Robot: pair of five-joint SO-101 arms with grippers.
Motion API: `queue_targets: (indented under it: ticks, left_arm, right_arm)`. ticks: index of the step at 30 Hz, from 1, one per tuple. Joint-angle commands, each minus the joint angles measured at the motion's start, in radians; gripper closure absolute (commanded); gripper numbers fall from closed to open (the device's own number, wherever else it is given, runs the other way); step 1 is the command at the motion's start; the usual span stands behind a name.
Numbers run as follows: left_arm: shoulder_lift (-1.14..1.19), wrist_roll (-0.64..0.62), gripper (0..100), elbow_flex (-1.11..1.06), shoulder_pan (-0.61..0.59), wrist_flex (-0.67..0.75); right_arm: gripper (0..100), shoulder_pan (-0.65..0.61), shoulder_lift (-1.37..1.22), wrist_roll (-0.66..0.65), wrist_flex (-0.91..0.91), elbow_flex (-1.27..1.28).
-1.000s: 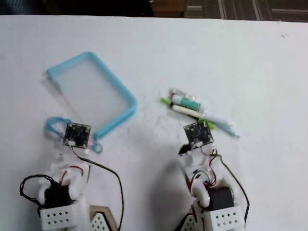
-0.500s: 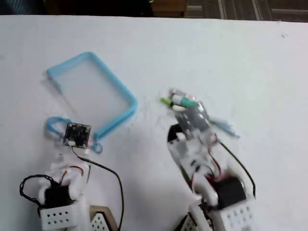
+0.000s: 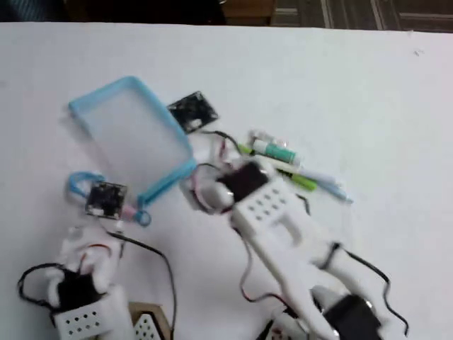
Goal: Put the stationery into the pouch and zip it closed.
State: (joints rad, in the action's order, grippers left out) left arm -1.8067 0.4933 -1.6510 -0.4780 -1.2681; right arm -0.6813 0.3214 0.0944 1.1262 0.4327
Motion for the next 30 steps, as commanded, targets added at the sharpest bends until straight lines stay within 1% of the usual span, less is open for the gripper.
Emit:
queue_targets:
  ticks: [1,3,5,8,11,15,18,24,30]
  left_arm:
    - [-0.004,0.032,78,0.087,-0.266,0.068]
    - [-0.004,0.031,78,0.117,-0.423,0.158]
    - [-0.004,0.031,78,0.123,-0.547,0.258]
    - [-0.001,0.031,78,0.123,-0.641,0.327]
    - [-0.001,0.031,78,0.123,-0.659,0.324]
    - [-0.001,0.018,78,0.123,-0.651,0.287]
    - [-0.001,-0.023,78,0.127,-0.651,0.282]
    - [-0.001,-0.02,78,0.129,-0.651,0.281]
    - [-0.002,-0.02,78,0.129,-0.651,0.275]
  right_arm:
    - [81.7,-0.079,-0.105,0.138,0.007,-0.087]
    - [82.4,-0.124,-0.179,0.19,0.008,-0.137]
    - [82.4,-0.159,-0.257,0.25,0.008,-0.195]
    - [82.3,-0.194,-0.387,0.364,0.018,-0.301]
    - [82.3,-0.216,-0.519,0.454,0.071,-0.43]
    - [82.2,-0.242,-0.697,0.511,0.193,-0.641]
    - [82.2,-0.254,-0.831,0.566,0.278,-0.83]
    - [82.2,-0.257,-1.096,0.729,0.496,-1.25]
    - [82.2,-0.257,-1.349,0.822,0.596,-1.588]
